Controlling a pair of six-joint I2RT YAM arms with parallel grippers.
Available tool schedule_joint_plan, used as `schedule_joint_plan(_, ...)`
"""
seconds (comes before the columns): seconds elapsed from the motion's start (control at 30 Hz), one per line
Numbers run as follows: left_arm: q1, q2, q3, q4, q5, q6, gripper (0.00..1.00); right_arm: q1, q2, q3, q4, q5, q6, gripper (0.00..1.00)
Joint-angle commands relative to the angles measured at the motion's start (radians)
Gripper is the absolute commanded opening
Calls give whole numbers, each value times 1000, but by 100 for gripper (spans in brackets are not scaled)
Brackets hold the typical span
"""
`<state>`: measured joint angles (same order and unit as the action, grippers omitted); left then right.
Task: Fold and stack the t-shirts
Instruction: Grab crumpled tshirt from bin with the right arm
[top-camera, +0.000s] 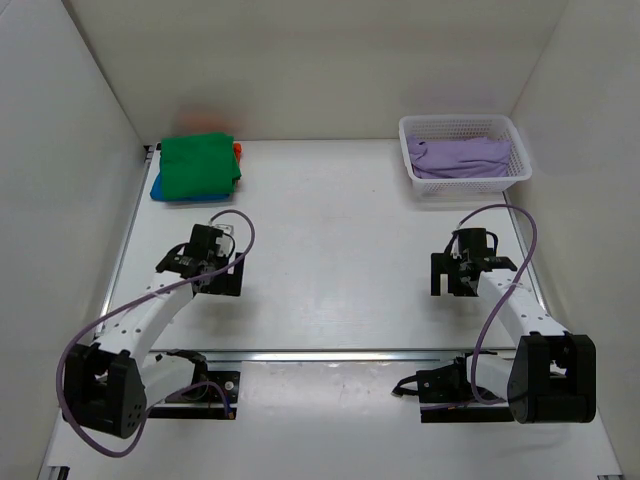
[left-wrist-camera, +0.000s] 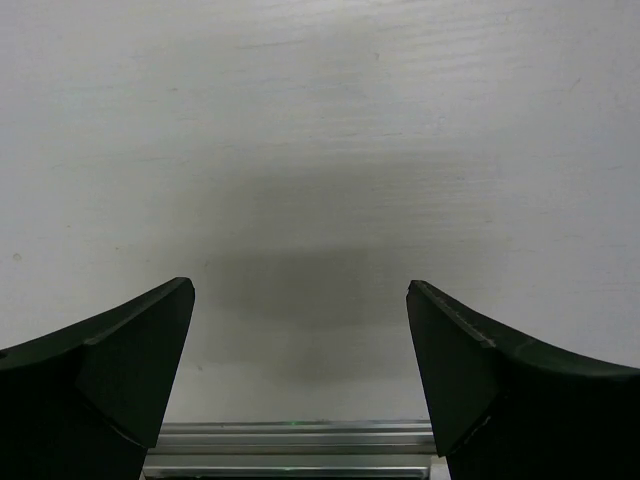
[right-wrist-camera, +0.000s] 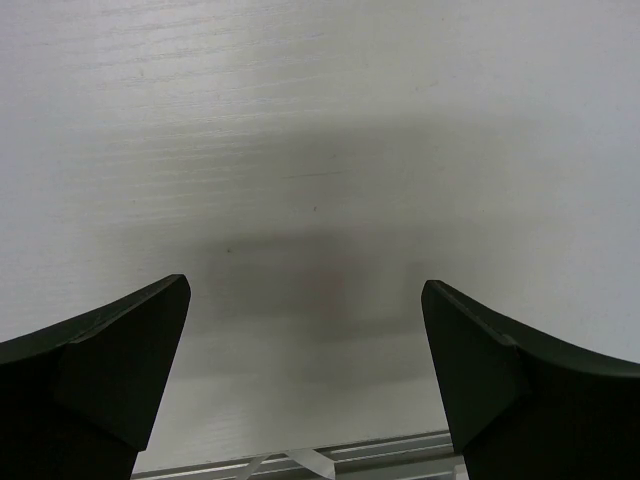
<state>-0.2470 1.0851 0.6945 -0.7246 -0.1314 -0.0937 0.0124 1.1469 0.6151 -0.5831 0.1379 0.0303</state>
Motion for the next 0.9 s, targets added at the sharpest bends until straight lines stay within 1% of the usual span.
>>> schedule_joint_plan(0.0, -23, 39, 5, 5, -14, -6, 99, 4, -1, 31, 23, 19, 3, 99)
schedule_joint_plan(0.1, -51, 67, 14, -2, -14, -6, 99, 6, -9, 20, 32, 20, 11, 100)
schedule_joint_plan(0.2, -49, 41, 7, 4, -7, -8, 99, 24, -50, 15, 34, 49, 25, 99)
schedule_joint_plan(0.3, -23, -40, -10, 10, 1, -2, 99, 37, -98, 27, 29, 31, -16, 100)
schedule_joint_plan(0.37, -8, -115, -18, 21, 19, 12, 99, 37, -121, 47, 48, 66, -21, 99)
schedule_joint_plan(0.4, -9, -128, -23, 27, 19, 9, 98, 23, -133, 60, 86, 62, -65, 99)
schedule_joint_plan(0.43, -11, -148, -24, 27, 27, 14, 98, 0, -137, 84, 133, 48, -78, 90)
schedule_joint_plan(0.47, -17, -155, -26, 30, 42, 18, 95, -11, -147, 110, 182, 23, -73, 37)
schedule_joint_plan(0.5, -24, -156, -29, 27, 49, 22, 86, -40, -130, 158, 207, 16, -64, 4)
schedule_joint_plan(0.53, -31, -149, -32, 22, 47, 19, 63, -70, -112, 197, 232, -6, -50, 0)
schedule_joint_plan(0.57, -26, -137, -23, 25, 44, 17, 45, -93, -54, 271, 233, -67, -35, 0)
schedule_joint_plan(0.6, -17, -131, -21, 25, 47, 23, 38, -126, 23, 346, 221, -96, -6, 0)
schedule_joint_plan(0.63, -17, -132, -24, 25, 46, 19, 30, -150, 69, 394, 224, -130, 17, 0)
schedule_joint_plan(0.67, -11, -125, -24, 27, 42, 18, 29, -150, 142, 475, 233, -126, 23, 11)
schedule_joint_plan(0.7, -12, -129, -23, 31, 55, 20, 30, -146, 222, 536, 236, -154, 22, 19)
schedule_joint_plan(0.73, -5, -137, -26, 28, 50, 20, 40, -143, 249, 560, 252, -155, 13, 35)
schedule_joint_plan(0.77, -14, -151, -26, 30, 47, 26, 48, -143, 310, 616, 281, -162, 8, 47)
schedule_joint_plan(0.8, -11, -151, -27, 30, 49, 19, 47, -141, 370, 658, 298, -165, 5, 54)
schedule_joint_plan(0.83, -5, -165, -24, 27, 47, 15, 45, -137, 393, 687, 311, -179, 8, 63)
schedule_joint_plan(0.87, 2, -175, -29, 27, 42, 17, 45, -140, 459, 743, 325, -191, 17, 67)
